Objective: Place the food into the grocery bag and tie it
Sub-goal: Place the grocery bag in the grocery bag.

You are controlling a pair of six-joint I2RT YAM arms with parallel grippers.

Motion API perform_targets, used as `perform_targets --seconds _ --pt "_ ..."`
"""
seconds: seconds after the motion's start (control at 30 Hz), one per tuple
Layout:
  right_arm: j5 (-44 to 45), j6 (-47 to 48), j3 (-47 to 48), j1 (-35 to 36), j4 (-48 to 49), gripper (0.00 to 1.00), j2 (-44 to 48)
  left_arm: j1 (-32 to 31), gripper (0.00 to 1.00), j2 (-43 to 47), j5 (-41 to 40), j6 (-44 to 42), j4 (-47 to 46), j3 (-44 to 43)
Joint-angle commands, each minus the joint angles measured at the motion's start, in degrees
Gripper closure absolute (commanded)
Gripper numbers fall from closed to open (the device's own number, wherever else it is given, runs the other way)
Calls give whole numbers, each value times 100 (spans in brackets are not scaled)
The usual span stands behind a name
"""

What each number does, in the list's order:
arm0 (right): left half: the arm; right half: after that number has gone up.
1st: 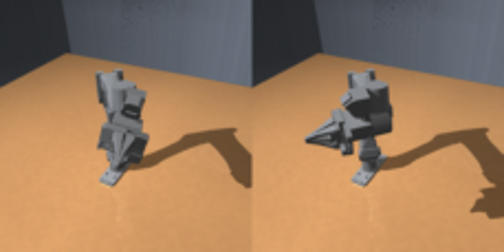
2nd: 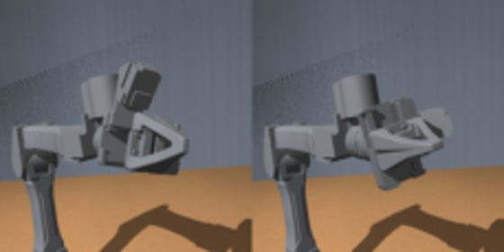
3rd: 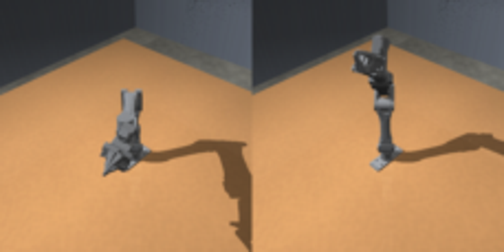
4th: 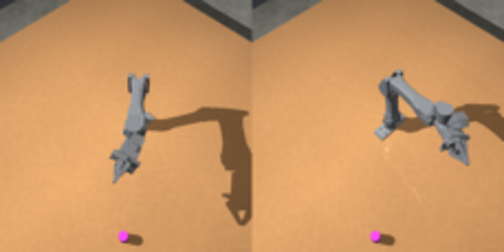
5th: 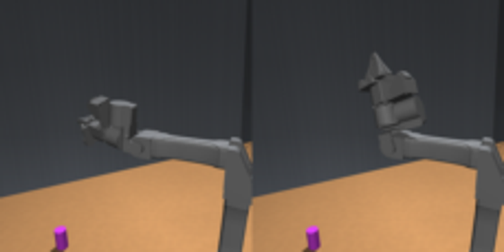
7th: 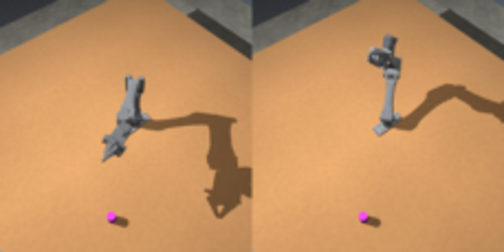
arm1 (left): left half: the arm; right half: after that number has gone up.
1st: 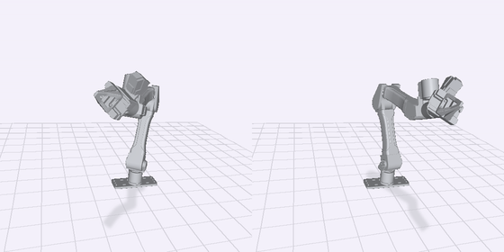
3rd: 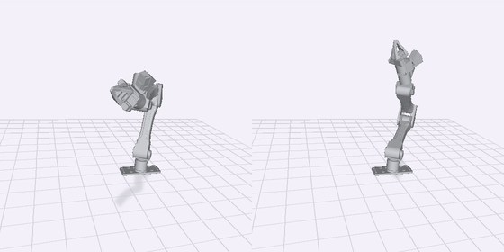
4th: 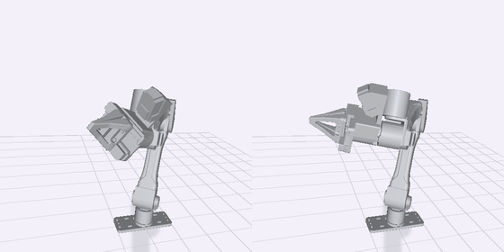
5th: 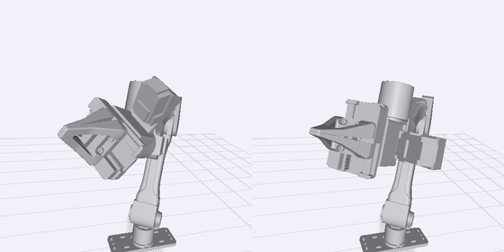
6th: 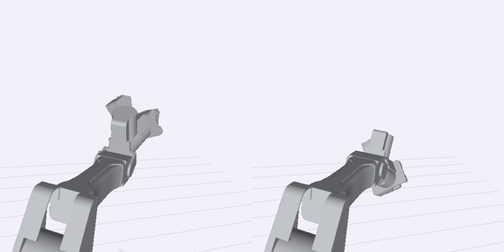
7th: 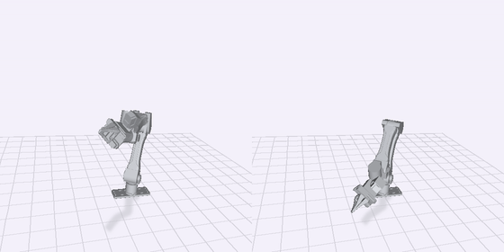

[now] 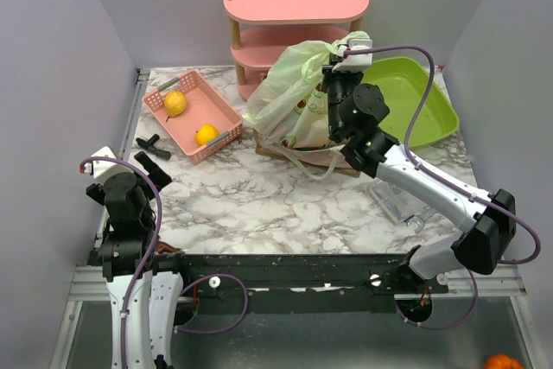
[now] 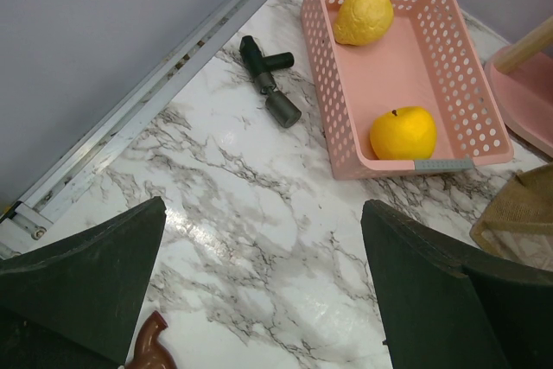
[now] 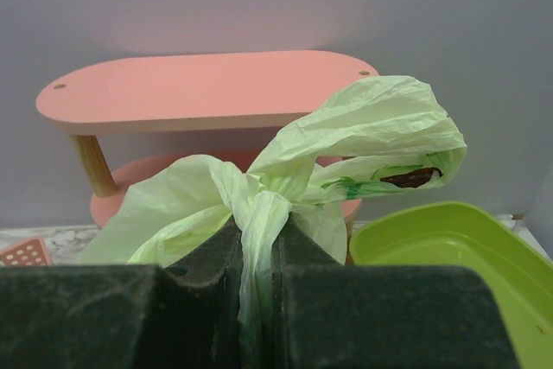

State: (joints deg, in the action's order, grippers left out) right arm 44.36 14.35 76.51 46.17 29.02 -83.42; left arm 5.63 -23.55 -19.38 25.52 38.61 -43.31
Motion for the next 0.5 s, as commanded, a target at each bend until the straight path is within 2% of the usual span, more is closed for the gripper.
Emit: perform_targets --seconds 0.0,0.47 --pt "197 -56 -248 -96 53 99 338 7 1 17 118 -56 -152 37" --pt "390 -414 -1182 -478 -451 99 1189 6 2 51 125 -56 -160 42"
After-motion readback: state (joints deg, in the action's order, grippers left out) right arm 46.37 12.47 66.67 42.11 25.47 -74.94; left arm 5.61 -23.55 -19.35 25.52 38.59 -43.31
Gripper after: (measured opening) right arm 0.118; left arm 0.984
